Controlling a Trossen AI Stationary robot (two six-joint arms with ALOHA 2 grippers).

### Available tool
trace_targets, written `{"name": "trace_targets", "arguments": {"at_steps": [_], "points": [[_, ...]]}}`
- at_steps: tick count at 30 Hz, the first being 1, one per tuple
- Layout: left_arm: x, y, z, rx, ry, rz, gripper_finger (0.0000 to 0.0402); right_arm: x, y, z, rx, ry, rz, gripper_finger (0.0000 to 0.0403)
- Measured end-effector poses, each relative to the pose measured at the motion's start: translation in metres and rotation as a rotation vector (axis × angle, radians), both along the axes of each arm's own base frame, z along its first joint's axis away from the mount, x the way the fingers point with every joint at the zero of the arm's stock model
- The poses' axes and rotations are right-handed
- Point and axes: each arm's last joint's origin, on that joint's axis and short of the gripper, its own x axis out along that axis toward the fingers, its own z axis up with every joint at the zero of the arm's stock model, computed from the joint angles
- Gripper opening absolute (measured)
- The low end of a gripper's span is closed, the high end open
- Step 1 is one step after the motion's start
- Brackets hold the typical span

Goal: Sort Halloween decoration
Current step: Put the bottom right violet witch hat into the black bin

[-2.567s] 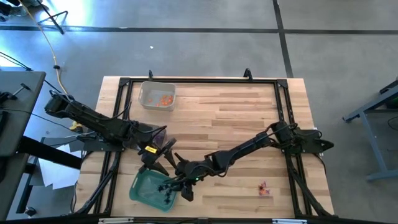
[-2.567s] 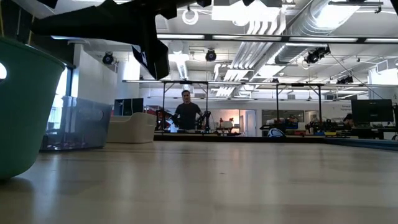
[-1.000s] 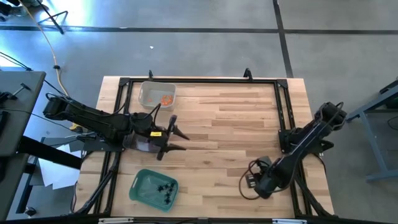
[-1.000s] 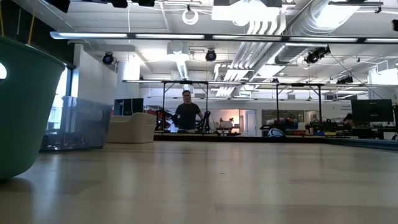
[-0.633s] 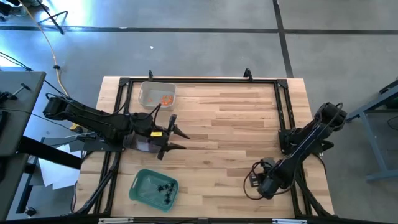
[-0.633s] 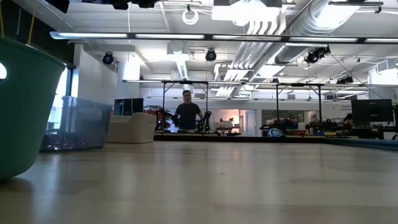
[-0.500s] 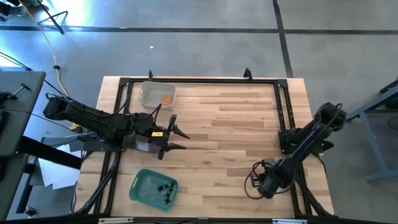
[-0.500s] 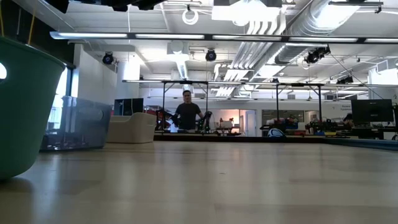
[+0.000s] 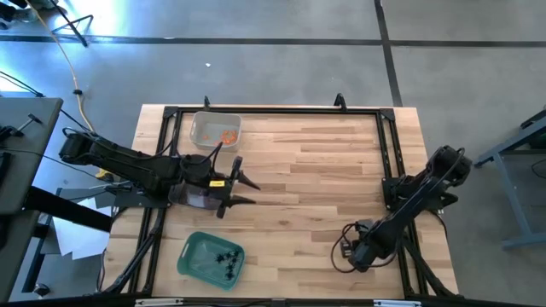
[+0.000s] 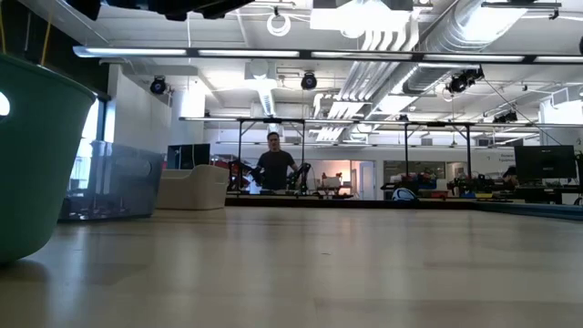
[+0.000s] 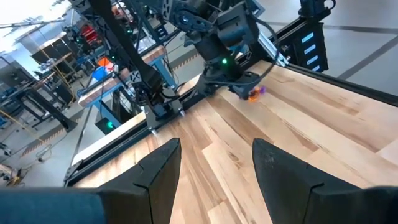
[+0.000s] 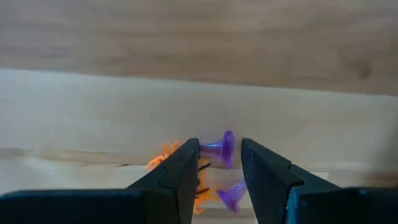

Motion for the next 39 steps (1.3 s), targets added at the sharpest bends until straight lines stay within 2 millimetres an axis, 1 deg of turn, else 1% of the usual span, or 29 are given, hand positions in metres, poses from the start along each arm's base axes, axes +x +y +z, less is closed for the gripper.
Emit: {"name": "trace_targets", "arguments": {"at_steps": [5, 11, 13, 18, 21, 24, 34, 39], "points": [[0.0, 0.0, 0.0, 0.0, 0.0, -0.001, 0.0186, 0.005, 0.006, -0.011, 0.031, 0.02, 0.002, 0.0122], [0.0, 0.0, 0.0, 0.0, 0.001, -0.001, 0.0186, 0.003, 0.005, -0.013, 0.01, 0.041, -0.001, 0.0119], [0.0, 0.0, 0.0, -0.001, 0.001, -0.001, 0.0186, 0.003, 0.005, -0.013, 0.004, 0.046, 0.002, 0.0109], [0.0, 0.0, 0.0, -0.001, 0.0, -0.002, 0.0186, 0.002, 0.005, -0.013, 0.003, 0.053, 0.003, 0.0065], [0.0, 0.0, 0.0, -0.002, 0.0, -0.003, 0.0186, 0.002, 0.005, -0.012, 0.01, 0.056, 0.008, 0.0045], [0.0, 0.0, 0.0, -0.009, 0.002, -0.002, 0.0186, 0.003, 0.006, -0.011, 0.009, 0.058, 0.013, 0.0037], [0.0, 0.0, 0.0, -0.02, 0.004, -0.008, 0.0186, 0.006, 0.009, -0.003, -0.003, 0.052, 0.026, 0.0032], [0.0, 0.0, 0.0, -0.027, 0.005, -0.007, 0.0186, 0.006, 0.009, -0.002, -0.004, 0.052, 0.033, 0.0007]]}}
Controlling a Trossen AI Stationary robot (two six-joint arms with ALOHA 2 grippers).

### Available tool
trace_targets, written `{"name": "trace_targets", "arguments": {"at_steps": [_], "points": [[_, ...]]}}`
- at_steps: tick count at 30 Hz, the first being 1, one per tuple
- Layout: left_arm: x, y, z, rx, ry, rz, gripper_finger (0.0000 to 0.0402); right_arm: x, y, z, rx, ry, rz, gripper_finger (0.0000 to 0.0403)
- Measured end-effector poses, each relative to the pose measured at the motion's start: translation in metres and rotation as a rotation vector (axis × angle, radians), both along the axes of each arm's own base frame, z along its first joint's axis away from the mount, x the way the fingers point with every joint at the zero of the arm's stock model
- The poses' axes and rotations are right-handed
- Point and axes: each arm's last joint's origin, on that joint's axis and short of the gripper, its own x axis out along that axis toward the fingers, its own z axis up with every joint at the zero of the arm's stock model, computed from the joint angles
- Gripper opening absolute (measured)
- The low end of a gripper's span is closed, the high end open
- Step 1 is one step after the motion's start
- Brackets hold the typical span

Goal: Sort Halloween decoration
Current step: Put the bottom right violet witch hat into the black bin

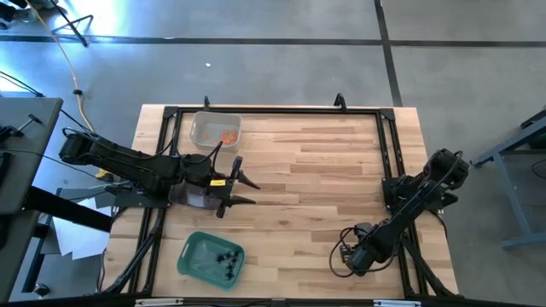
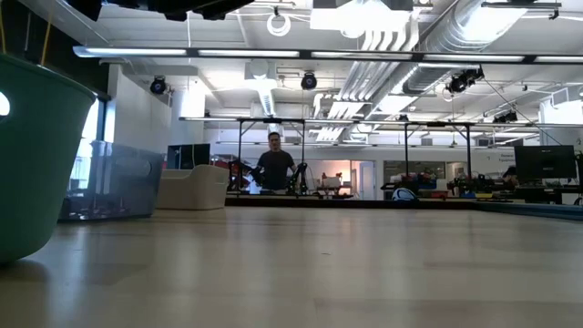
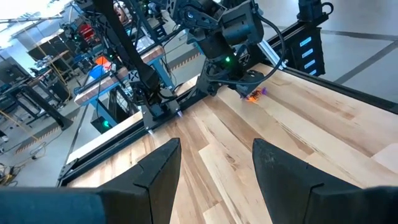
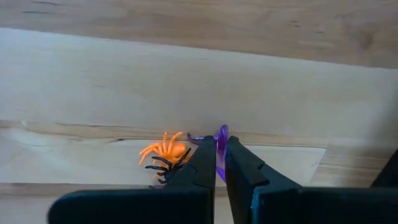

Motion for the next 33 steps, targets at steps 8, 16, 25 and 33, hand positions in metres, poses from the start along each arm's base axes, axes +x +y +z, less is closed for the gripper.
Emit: {"name": "trace_targets", "arguments": {"at_steps": [8, 16, 25, 33], "points": [[0.0, 0.0, 0.0, 0.0, 0.0, 0.0, 0.0186, 0.0, 0.0, 0.0, 0.005, -0.001, 0.0, 0.0014], [0.0, 0.0, 0.0, 0.0, 0.0, 0.0, 0.0186, 0.001, 0.002, 0.002, 0.03, 0.015, 0.025, 0.0016], [0.0, 0.0, 0.0, -0.001, -0.006, 0.0, 0.0186, 0.006, 0.007, 0.023, -0.015, 0.033, 0.059, 0.0015], [0.0, 0.0, 0.0, -0.002, -0.005, -0.007, 0.0186, 0.01, 0.01, 0.038, -0.059, 0.015, 0.058, 0.0015]]}}
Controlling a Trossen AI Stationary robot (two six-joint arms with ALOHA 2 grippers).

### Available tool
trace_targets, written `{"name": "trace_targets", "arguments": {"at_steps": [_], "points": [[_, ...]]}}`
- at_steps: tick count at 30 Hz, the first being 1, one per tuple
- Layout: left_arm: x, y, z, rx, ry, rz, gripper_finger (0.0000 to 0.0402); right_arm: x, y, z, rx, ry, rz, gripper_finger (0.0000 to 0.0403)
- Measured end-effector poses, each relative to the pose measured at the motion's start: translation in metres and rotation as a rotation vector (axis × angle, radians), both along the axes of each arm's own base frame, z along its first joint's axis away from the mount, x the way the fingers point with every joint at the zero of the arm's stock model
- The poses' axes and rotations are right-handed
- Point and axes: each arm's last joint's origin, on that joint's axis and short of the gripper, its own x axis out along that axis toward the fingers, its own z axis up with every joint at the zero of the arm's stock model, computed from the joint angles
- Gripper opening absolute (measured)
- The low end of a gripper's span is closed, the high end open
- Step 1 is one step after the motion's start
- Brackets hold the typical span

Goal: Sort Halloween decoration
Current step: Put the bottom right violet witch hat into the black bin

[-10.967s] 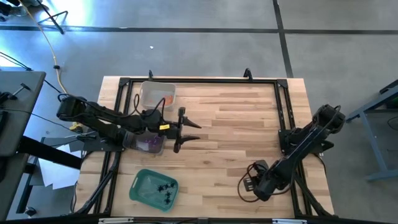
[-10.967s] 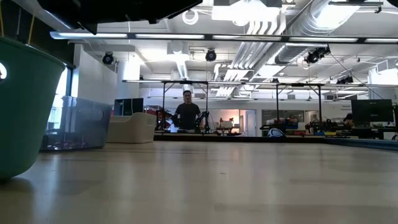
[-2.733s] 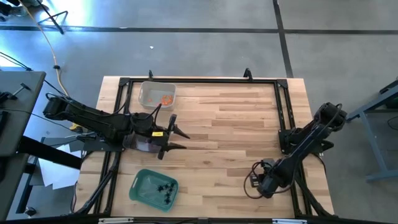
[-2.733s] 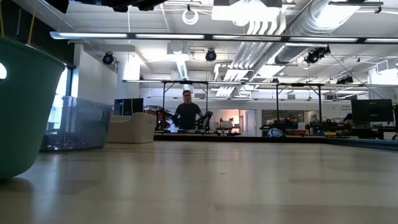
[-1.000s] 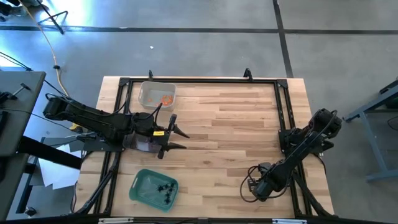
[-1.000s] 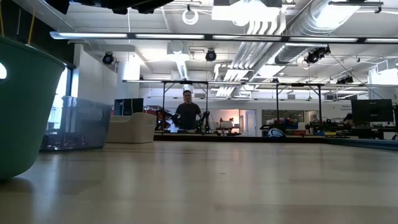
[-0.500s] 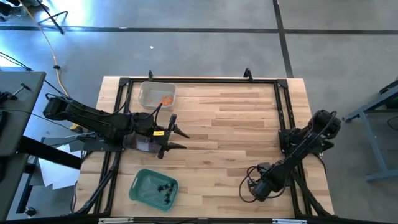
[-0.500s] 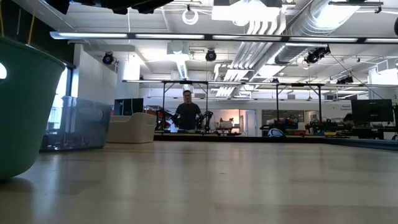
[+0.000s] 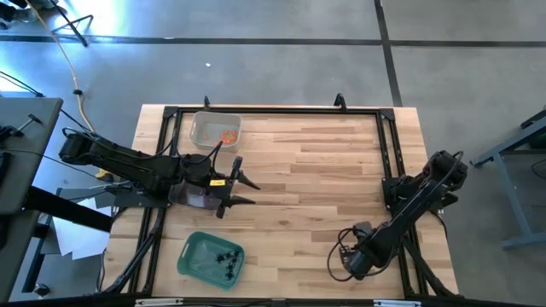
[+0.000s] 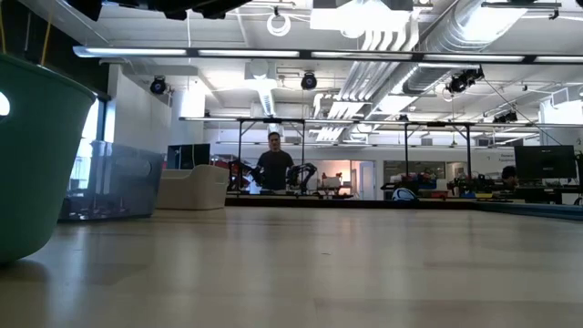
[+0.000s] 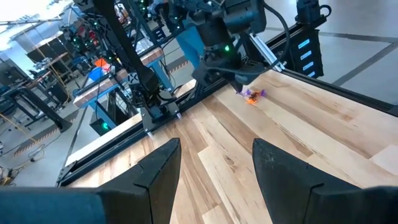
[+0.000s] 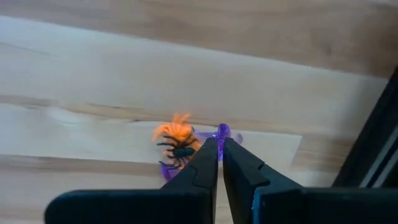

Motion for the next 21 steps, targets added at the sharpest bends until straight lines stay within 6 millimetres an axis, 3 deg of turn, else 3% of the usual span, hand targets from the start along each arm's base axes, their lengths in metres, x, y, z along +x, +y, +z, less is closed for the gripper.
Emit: {"name": "trace_targets", "arguments": {"at_steps": [4, 10, 15, 21], "points": [[0.0, 0.0, 0.0, 0.0, 0.0, 0.0, 0.0186, 0.007, -0.002, 0.012, -0.083, -0.073, 0.006, 0.0016], [0.0, 0.0, 0.0, -0.001, 0.0, 0.0, 0.0186, 0.033, -0.016, 0.029, -0.294, -0.332, 0.088, 0.0016], [0.0, 0.0, 0.0, 0.0, 0.003, 0.0, 0.0186, 0.064, -0.042, 0.038, -0.469, -0.462, 0.166, 0.0016], [-0.005, 0.007, 0.003, -0.001, 0.018, 0.013, 0.0186, 0.111, -0.081, 0.044, -0.514, -0.579, 0.329, 0.0016]]}}
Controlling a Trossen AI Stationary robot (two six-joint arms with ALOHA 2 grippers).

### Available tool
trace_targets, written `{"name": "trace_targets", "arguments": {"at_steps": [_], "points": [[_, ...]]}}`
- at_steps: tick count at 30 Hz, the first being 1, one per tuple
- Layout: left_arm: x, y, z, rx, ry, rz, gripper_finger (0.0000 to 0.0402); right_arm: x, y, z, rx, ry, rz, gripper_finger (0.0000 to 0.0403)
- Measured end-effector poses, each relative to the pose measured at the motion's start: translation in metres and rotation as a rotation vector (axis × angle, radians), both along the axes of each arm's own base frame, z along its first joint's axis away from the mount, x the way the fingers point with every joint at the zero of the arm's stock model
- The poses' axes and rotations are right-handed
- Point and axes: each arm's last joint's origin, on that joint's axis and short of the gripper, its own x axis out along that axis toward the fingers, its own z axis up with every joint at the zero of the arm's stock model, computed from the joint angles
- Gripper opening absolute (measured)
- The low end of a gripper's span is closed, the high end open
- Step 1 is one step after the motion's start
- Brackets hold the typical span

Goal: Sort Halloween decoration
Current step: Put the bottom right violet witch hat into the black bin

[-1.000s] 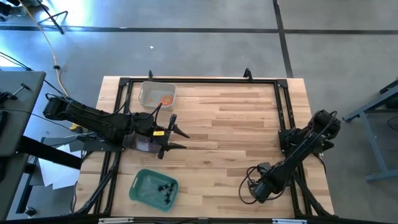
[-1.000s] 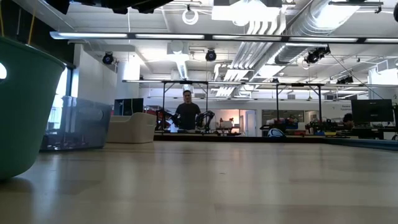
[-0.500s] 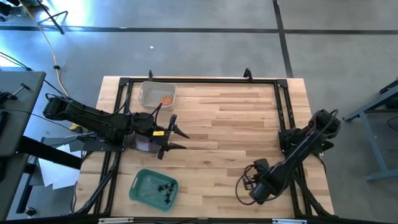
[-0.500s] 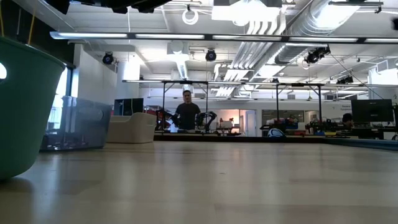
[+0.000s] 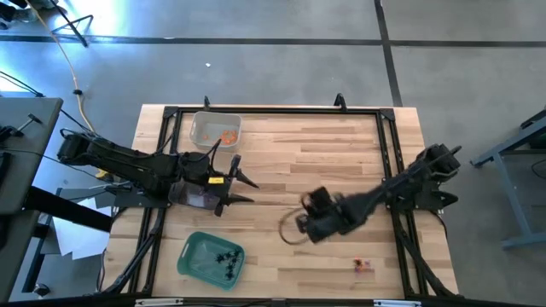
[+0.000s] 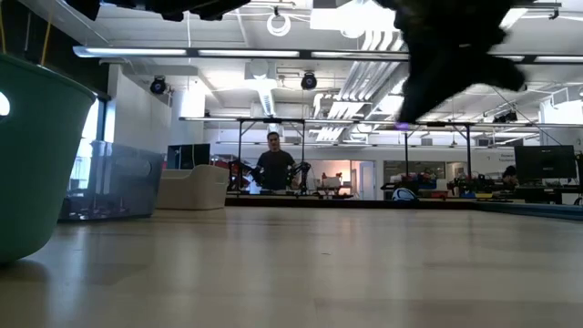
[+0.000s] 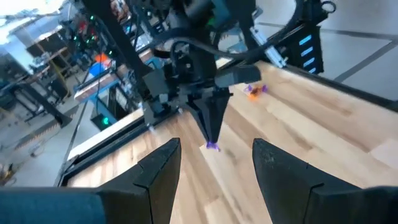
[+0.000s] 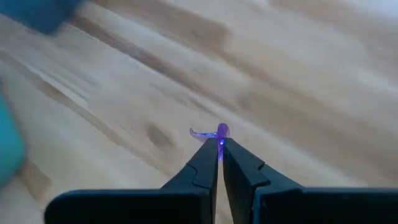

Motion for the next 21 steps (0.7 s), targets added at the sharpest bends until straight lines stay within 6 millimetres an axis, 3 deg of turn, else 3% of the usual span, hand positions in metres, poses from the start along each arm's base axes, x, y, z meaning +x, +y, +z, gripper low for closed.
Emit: {"name": "trace_targets", "arguments": {"at_steps": [12, 21], "points": [[-0.039, 0.02, 0.01, 0.023, 0.125, 0.114, 0.0186, 0.073, -0.082, 0.02, -0.215, -0.282, 0.258, 0.0016], [-0.082, 0.039, 0.037, 0.053, -0.022, 0.692, 0.0186, 0.109, -0.126, 0.002, -0.226, -0.436, 0.418, 0.0016]]}}
